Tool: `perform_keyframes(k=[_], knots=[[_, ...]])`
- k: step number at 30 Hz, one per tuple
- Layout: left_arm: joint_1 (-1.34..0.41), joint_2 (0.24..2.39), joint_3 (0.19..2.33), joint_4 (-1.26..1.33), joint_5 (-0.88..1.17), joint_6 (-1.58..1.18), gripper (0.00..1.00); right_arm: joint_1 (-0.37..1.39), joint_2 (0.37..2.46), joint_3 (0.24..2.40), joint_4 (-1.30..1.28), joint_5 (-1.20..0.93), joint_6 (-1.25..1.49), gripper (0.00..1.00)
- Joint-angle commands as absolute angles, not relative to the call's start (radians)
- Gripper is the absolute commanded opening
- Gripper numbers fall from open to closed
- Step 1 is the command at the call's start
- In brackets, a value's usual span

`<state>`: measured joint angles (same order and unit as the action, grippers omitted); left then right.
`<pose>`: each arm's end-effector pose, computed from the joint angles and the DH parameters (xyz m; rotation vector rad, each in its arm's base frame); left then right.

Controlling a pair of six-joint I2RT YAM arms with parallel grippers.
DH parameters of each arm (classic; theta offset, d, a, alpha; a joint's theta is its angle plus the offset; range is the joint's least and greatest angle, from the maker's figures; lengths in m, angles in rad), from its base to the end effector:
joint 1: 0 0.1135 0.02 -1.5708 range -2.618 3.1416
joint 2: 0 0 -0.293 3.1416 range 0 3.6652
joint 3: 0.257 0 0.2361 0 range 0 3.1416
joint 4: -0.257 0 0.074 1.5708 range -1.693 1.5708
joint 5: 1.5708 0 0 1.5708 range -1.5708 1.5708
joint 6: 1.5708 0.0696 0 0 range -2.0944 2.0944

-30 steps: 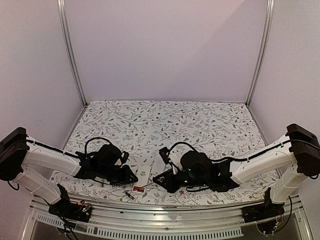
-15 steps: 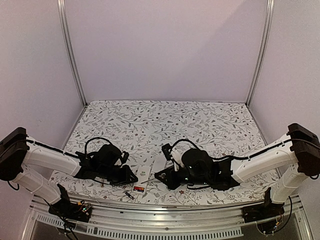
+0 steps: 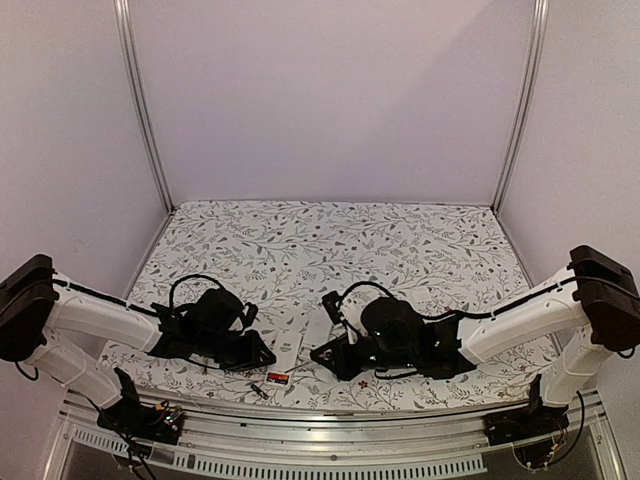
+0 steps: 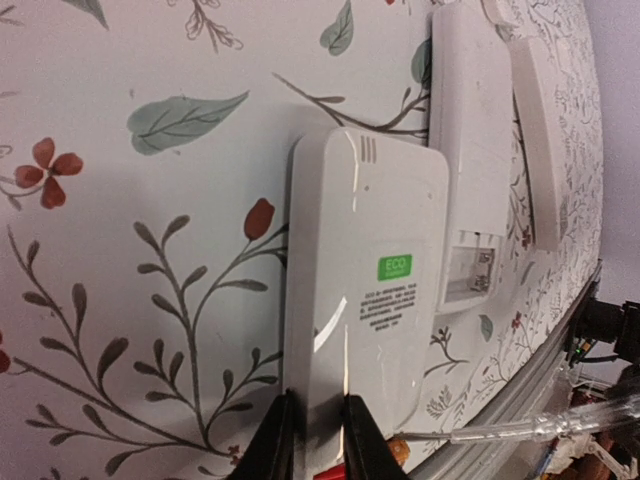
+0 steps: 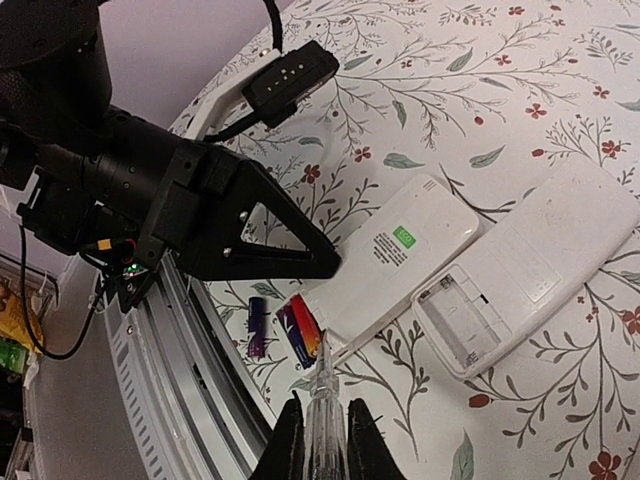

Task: Unload the batteries from the remote control
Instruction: Remove the battery from the remote control without the battery cover.

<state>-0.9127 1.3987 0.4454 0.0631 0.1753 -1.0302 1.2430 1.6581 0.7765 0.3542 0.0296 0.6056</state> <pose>0.1376 -0.1978 0.1400 -0.0759 2.7452 -0.9386 0.1182 0.3412 0.1951 -0.6988 2.1801 1.0299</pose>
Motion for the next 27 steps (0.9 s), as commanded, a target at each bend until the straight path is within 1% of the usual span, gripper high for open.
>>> perform_keyframes(k=[1,14,21,27], knots=[[-0.939,1.421,0.431,0.035,0.211,-1.029,0.16,1.231,1.692,0.776,0.340,-0.072,0.592,0.00],[-0.940,1.424,0.434,0.032,0.212,-1.027,0.16,1.204,1.754,0.798,0.368,-0.126,0.618,0.00],[-0.940,1.423,0.434,0.032,0.212,-1.028,0.16,1.183,1.765,0.764,0.461,-0.167,0.659,0.00],[-0.939,1.420,0.432,0.032,0.212,-1.028,0.16,1.162,1.773,0.754,0.530,-0.247,0.680,0.00]])
